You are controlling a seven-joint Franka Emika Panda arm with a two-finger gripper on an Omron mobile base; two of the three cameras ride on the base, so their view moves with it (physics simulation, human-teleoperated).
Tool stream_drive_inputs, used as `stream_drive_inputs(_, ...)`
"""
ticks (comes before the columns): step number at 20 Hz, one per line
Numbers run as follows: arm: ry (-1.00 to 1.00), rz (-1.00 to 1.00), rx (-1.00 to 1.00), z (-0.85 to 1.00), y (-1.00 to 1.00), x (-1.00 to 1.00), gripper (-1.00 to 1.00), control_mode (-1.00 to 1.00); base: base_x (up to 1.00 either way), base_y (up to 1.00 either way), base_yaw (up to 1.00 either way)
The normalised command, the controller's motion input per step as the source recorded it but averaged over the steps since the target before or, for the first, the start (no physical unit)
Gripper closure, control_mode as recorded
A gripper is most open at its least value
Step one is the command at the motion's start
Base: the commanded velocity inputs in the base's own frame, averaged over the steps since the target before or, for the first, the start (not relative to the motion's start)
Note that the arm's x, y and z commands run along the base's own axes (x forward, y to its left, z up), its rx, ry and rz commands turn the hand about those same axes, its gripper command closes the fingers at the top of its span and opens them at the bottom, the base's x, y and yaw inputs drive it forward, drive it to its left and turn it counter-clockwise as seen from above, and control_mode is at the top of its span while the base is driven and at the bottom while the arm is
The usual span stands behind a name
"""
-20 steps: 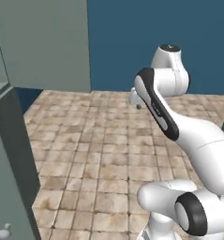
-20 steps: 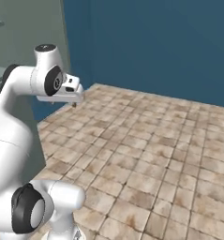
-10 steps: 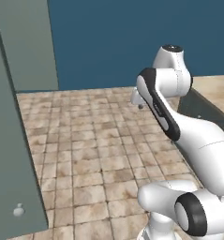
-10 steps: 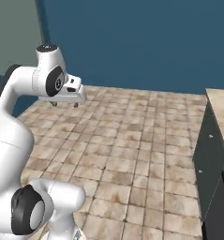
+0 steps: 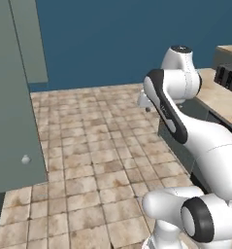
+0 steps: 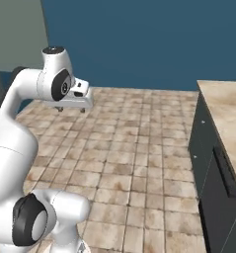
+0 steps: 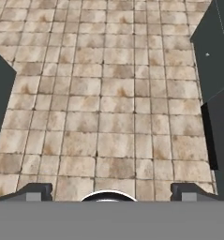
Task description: Pick up the bowls on the counter and stack them on top of one another in the open cabinet. Place the smaller bowl on top of the larger bowl.
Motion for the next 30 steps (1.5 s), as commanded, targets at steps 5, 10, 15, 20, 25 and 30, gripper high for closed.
stream_drive_inputs(5,0.0,0.0,0.0,0.0,0.0,0.0,-1.0,1.0,-0.76,0.06,-0.1)
stream_drive_inputs(10,0.0,0.0,0.0,0.0,0.0,0.0,-1.0,1.0,-0.58,0.0,0.0)
stream_drive_inputs(15,0.0,0.0,0.0,0.0,0.0,0.0,-1.0,1.0,-0.75,0.14,0.09)
stream_drive_inputs(20,0.0,0.0,0.0,0.0,0.0,0.0,-1.0,1.0,-0.68,0.46,0.22)
stream_drive_inputs(25,0.0,0.0,0.0,0.0,0.0,0.0,-1.0,1.0,-0.65,0.62,0.25)
stream_drive_inputs(30,0.0,0.0,0.0,0.0,0.0,0.0,-1.0,1.0,-0.53,0.72,0.26)
